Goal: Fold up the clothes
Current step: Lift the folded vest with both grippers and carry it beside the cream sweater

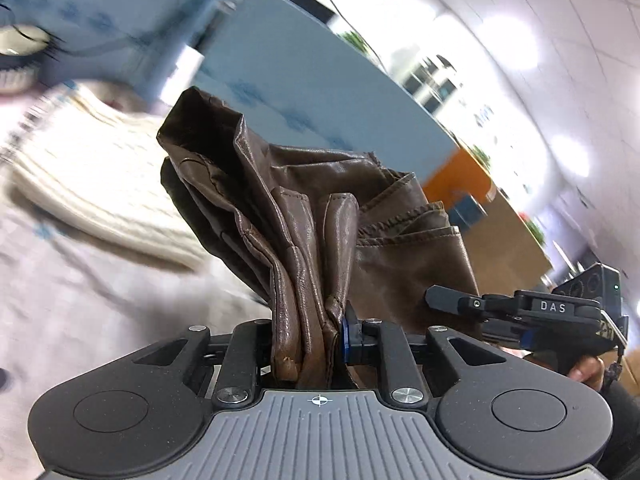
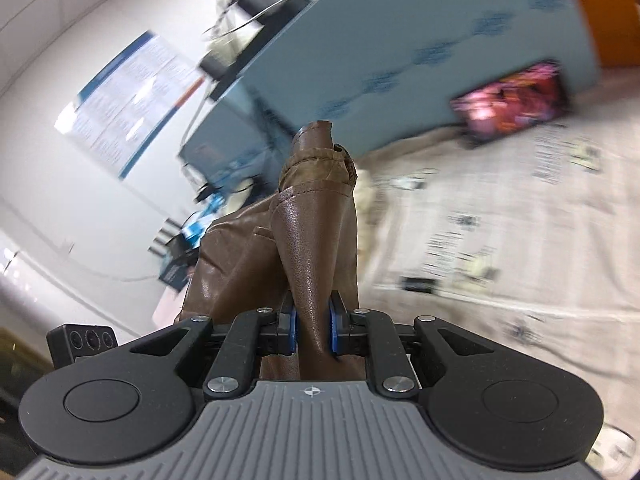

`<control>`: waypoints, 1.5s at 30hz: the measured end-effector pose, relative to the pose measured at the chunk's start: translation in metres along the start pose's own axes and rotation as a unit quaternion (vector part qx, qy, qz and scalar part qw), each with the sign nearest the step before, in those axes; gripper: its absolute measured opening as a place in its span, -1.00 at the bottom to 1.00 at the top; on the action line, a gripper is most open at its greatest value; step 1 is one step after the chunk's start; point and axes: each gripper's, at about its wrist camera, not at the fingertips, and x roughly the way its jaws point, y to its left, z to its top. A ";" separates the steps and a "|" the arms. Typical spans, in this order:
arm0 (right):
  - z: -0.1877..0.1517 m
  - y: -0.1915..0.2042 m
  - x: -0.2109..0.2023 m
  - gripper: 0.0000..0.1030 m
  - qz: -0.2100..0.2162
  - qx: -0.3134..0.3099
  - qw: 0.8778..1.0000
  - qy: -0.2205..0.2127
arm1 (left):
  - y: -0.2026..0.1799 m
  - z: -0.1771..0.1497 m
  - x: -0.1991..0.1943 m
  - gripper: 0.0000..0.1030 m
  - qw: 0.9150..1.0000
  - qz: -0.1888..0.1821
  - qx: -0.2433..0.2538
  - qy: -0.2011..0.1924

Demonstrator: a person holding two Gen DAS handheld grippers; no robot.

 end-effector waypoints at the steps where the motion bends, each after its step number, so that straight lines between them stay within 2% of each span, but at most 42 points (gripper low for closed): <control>1: 0.003 0.008 0.011 -0.74 0.005 -0.007 1.000 0.004 | 0.006 0.004 -0.007 -0.63 1.000 0.008 -0.002 -0.010; 10: 0.038 0.048 0.099 -0.73 0.048 -0.011 0.998 0.027 | 0.056 0.054 -0.041 -0.63 0.994 0.070 -0.002 -0.083; 16: 0.062 0.072 0.157 -0.73 0.074 -0.007 0.996 0.040 | 0.091 0.086 -0.036 -0.62 0.988 0.107 -0.025 -0.111; 22: 0.065 0.059 0.201 -0.73 0.044 0.011 0.997 0.059 | 0.121 0.103 -0.001 -0.62 0.989 0.122 -0.033 -0.077; 28: 0.070 0.022 0.214 -0.73 0.013 0.046 0.997 0.067 | 0.142 0.102 0.032 -0.62 0.993 0.109 -0.032 -0.043; 34: 0.079 -0.003 0.222 -0.74 -0.025 0.040 0.997 0.065 | 0.161 0.109 0.053 -0.59 0.992 0.115 -0.024 -0.037; 37: 0.080 -0.013 0.222 -0.71 -0.028 0.041 0.996 0.069 | 0.169 0.106 0.054 -0.38 0.991 0.120 -0.032 -0.043; 41: 0.079 -0.014 0.226 -0.59 -0.056 0.019 0.996 0.074 | 0.170 0.103 0.059 0.12 0.985 0.166 -0.032 -0.045; 45: 0.076 -0.011 0.232 -0.53 -0.081 -0.007 0.994 0.074 | 0.169 0.099 0.068 0.34 0.978 0.207 -0.022 -0.034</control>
